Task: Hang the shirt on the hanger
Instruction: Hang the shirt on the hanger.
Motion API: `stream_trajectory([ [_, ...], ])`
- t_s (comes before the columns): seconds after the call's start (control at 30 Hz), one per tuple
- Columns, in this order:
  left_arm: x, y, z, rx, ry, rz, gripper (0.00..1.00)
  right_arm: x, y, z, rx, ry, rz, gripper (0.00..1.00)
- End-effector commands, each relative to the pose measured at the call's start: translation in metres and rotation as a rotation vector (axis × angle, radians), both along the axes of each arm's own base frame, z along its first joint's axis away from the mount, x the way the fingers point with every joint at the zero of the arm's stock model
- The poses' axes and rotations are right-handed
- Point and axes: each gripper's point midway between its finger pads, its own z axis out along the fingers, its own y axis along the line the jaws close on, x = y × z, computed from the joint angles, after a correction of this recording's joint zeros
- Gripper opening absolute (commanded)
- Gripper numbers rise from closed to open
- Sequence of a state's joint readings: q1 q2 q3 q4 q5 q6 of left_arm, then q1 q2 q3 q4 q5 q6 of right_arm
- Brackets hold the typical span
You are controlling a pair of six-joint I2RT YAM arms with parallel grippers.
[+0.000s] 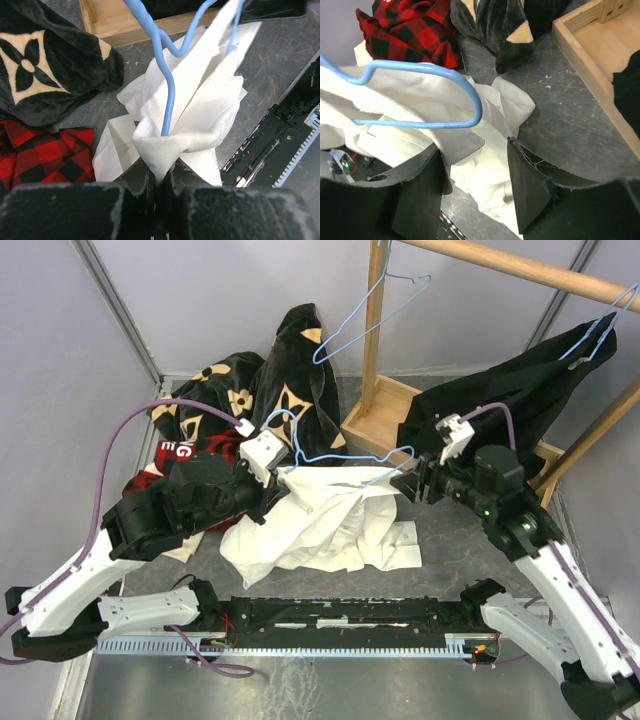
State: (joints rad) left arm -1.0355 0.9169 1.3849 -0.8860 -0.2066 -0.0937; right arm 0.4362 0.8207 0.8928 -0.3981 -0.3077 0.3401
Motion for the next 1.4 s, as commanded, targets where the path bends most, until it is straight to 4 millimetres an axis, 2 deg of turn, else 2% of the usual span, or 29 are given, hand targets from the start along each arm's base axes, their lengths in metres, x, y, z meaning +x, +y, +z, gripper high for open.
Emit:
stream_trajectory([
  [0.0,0.004,0.014,0.014,-0.016,-0.055,0.046,0.03,-0.032,-0.05,-0.006,-0.235,-0.025,-0.044,0.58],
  [0.1,0.006,0.011,0.01,0.0,-0.05,0.045,0.03,-0.046,-0.069,0.003,-0.312,-0.049,-0.062,0.59],
  [0.2,0.009,0.008,0.007,0.017,-0.046,0.043,0.03,-0.051,-0.088,0.013,-0.379,-0.081,-0.118,0.6],
  [0.3,0.01,0.006,0.007,0.018,-0.047,0.043,0.03,-0.052,-0.097,0.018,-0.398,-0.1,-0.152,0.62],
  [0.43,0.01,0.003,0.009,0.008,-0.049,0.036,0.03,-0.056,-0.079,0.035,-0.237,-0.139,-0.134,0.64],
  [0.6,0.01,0.0,0.008,-0.002,-0.046,0.03,0.03,-0.061,-0.048,0.08,0.178,-0.169,-0.146,0.66],
  [0.7,0.011,-0.002,0.008,-0.007,-0.046,0.029,0.03,-0.065,-0.041,0.097,0.392,-0.132,-0.165,0.66],
  [0.77,0.01,-0.003,0.008,-0.011,-0.046,0.023,0.03,-0.067,-0.043,0.098,0.423,-0.11,-0.184,0.67],
  [0.87,0.009,-0.005,0.009,-0.015,-0.043,0.011,0.03,-0.07,-0.048,0.094,0.305,-0.136,-0.173,0.7],
  [0.93,0.005,-0.007,0.009,-0.021,-0.039,-0.016,0.03,-0.073,-0.044,0.093,0.163,-0.183,-0.083,0.71],
  [1.03,-0.009,-0.018,0.009,-0.037,-0.023,-0.118,0.03,-0.086,-0.024,0.096,-0.022,-0.226,0.174,0.71],
  [1.1,-0.019,-0.026,0.009,-0.049,-0.01,-0.196,0.03,-0.099,-0.01,0.105,-0.067,-0.253,0.35,0.7],
  [1.17,-0.027,-0.033,0.008,-0.055,0.002,-0.254,0.03,-0.103,-0.002,0.124,-0.069,-0.32,0.444,0.7],
  [1.23,-0.031,-0.036,0.006,-0.052,0.012,-0.286,0.03,-0.104,0.007,0.134,-0.058,-0.363,0.515,0.7],
  [1.37,-0.032,-0.042,0.003,-0.042,0.021,-0.309,0.03,-0.103,0.027,0.143,0.02,-0.358,0.639,0.71],
])
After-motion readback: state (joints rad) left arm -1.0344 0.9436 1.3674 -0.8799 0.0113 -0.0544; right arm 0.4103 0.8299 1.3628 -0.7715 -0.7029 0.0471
